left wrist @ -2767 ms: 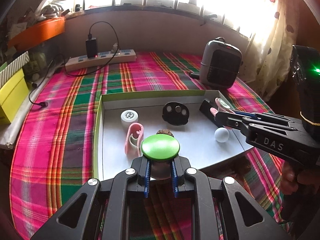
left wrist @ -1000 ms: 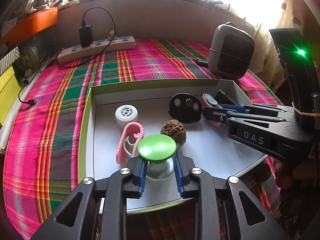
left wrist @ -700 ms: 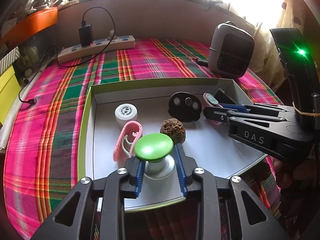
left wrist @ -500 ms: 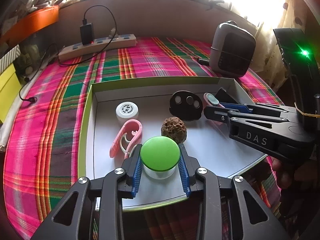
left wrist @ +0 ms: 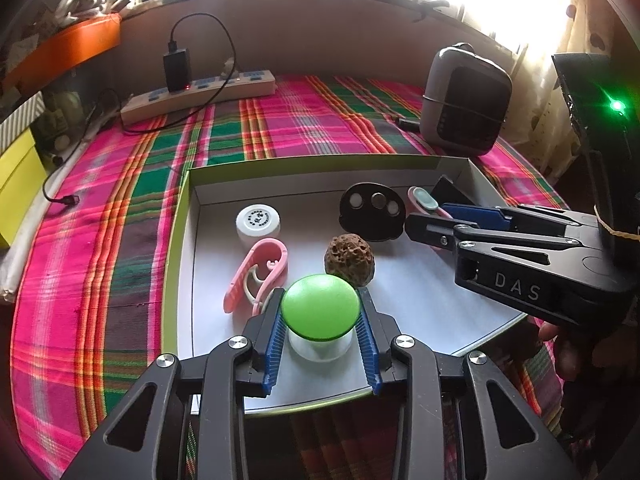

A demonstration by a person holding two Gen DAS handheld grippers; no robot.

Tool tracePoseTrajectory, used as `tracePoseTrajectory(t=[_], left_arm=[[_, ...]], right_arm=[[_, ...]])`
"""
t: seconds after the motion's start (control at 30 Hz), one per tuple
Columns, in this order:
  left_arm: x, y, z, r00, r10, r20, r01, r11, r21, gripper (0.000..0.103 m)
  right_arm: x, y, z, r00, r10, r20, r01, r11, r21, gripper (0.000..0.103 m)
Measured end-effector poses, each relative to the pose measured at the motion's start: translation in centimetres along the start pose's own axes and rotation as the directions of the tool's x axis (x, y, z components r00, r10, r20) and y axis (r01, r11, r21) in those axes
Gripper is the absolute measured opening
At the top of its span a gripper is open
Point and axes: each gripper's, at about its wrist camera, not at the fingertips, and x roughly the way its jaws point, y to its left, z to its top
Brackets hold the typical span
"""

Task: Organize objects
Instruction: 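Lower the pink device into the box and open right gripper while left gripper holds the green jar, then lower the green-lidded jar into the box and open left gripper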

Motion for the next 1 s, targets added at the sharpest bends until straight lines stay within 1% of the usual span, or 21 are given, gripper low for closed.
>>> tracePoseTrajectory(t=[0.07,0.13,0.2,1.0], left_arm=[[-0.1,0.0,0.0,1.000,0.002,0.003,-0.002,1.000,-0.001,0.031],[-0.3,0.0,-0.1,1.000,0.001,0.005,-0.001,1.000,0.000,0.031],[-0.5,-0.1,-0.2,1.000,0.005,0.009,-0.005,1.000,0.003,0.031],[-3.6,-0.7,-0.8,0.997,0.018,0.071,-0.018,1.000,0.002,0.033]], right_arm=[[-0.1,0.0,0.0,1.000,0.000,0.003,0.000,1.000,0.001,0.038],[-0.4,0.1,-0.1,1.000,-0.002,0.008,0.002,1.000,0.001,0.043],[-0.6,0.1,-0.1,1.000,-0.005,0.016,0.005,1.000,0.002,0.044],[-4.4,0.4,-1.4,0.996,-0.009,0.090,0.007,1.000,0.025,0.045]])
